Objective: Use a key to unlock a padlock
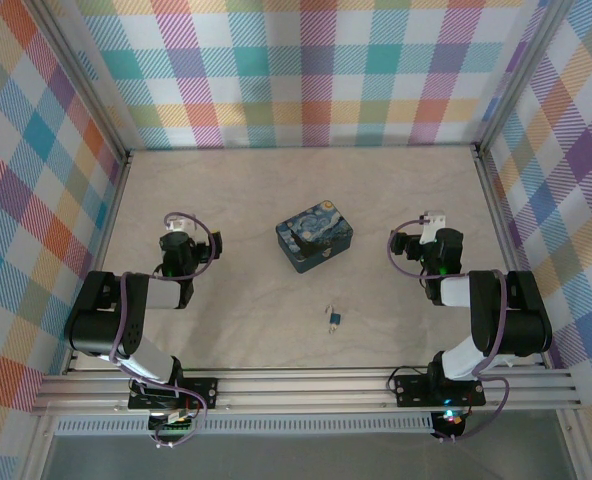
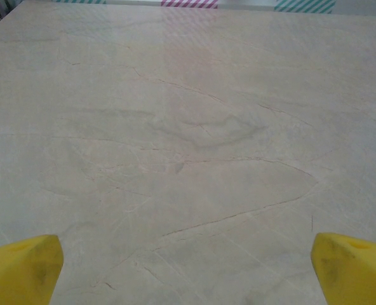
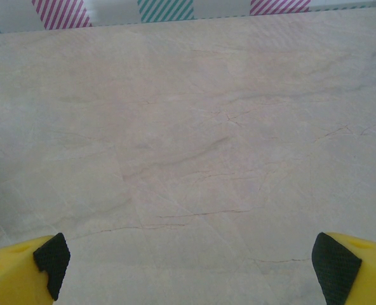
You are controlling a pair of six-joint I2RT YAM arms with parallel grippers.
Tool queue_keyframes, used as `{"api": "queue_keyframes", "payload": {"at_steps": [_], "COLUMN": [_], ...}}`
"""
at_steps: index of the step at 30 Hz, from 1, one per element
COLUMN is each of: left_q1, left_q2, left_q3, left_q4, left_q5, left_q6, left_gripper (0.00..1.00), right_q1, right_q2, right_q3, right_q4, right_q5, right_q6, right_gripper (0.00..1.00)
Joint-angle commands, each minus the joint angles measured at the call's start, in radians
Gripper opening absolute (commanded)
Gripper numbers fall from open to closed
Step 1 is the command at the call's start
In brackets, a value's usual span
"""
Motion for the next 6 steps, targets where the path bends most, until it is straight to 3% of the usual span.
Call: {"api": "queue_keyframes", "payload": {"at_steps": [1, 6], "left_q1": [0.004, 0.004], "left_q2": [0.003, 0.001], "left_q3": [0.001, 0.001], "left_q4": [-0.001, -0.001], "left_q5": [0.013, 0.014], "left_q6": [-0.017, -0.015], "left_gripper": [1.0, 1.0], "right_q1": [0.002, 0.002], "right_q2": [-0.005, -0.005], "right_q3": [0.018, 0.015], "right_q4": [-0.004, 0.001], "right_q5": [-0.016, -0.017], "right_q6": [0.01, 0.012], "right_gripper": [1.0, 1.0]}}
